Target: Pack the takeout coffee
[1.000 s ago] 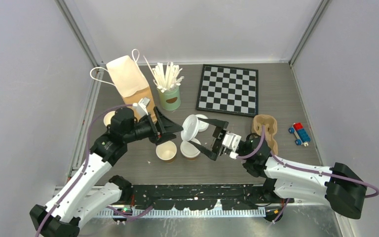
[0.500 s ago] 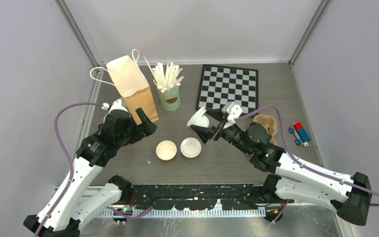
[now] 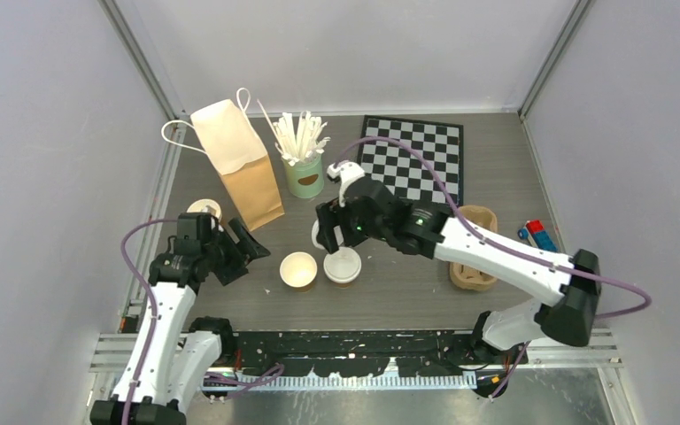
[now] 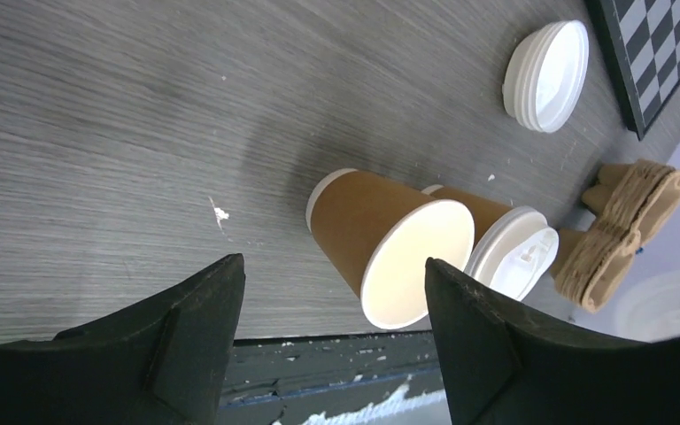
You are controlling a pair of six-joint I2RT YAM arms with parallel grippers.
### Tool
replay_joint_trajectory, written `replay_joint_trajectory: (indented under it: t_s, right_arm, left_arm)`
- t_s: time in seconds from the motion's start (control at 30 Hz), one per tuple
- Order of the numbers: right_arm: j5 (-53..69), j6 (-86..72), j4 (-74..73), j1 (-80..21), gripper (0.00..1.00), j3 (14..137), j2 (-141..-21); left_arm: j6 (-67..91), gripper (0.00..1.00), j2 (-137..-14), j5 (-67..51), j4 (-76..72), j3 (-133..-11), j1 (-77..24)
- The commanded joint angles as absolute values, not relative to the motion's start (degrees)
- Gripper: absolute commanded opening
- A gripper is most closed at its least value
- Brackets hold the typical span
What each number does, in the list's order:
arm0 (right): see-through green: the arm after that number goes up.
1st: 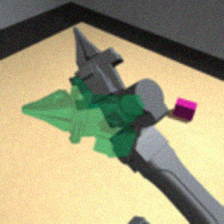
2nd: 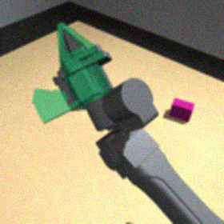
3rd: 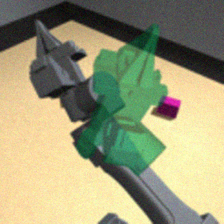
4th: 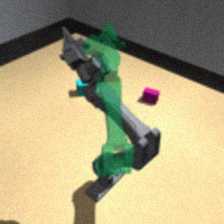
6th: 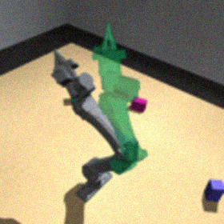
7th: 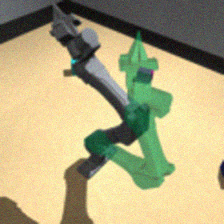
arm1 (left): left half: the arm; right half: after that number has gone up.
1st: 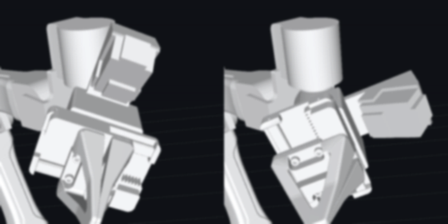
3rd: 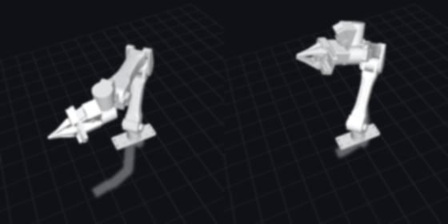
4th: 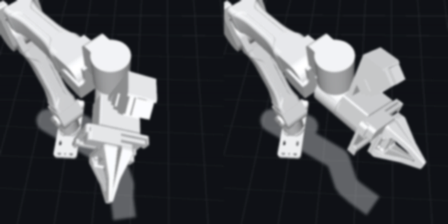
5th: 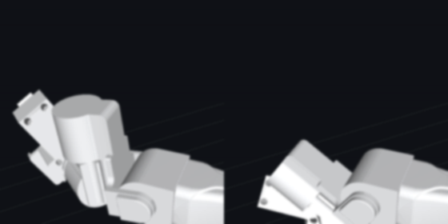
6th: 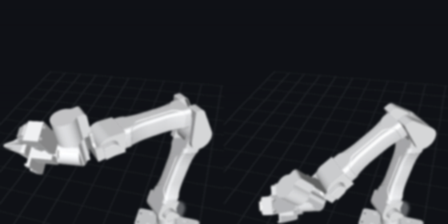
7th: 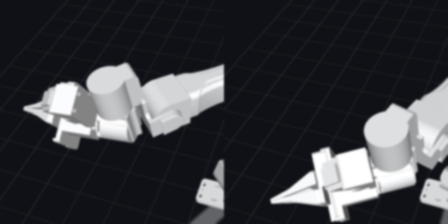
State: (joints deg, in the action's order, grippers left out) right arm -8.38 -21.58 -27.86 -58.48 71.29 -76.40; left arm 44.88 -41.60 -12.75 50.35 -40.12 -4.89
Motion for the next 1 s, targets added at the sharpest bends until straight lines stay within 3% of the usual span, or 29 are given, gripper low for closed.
replay_joint_trajectory:
  t_s: [0.0,0.27,0.5,0.97]
  right_arm:
    - [-7.6,-25.5,-42.4,-61.7,0.70,82.7,-84.0]
    - [-4.0,-26.2,-53.3,-64.8,0.70,99.6,-100.4]
    - [1.1,-25.7,-59.4,-65.3,0.72,108.1,-109.4]
    - [3.0,-24.2,-68.0,-65.3,0.76,117.9,-118.2]
  left_arm:
    - [42.8,0.76,-43.8,-25.0,45.3,-39.0,-1.8]
    - [48.1,0.93,-39.0,-7.9,47.2,-39.0,-0.3]
    - [54.9,0.99,-24.2,10.4,47.9,-36.5,1.5]
    - [54.6,0.98,-22.6,8.7,47.6,-34.5,1.6]
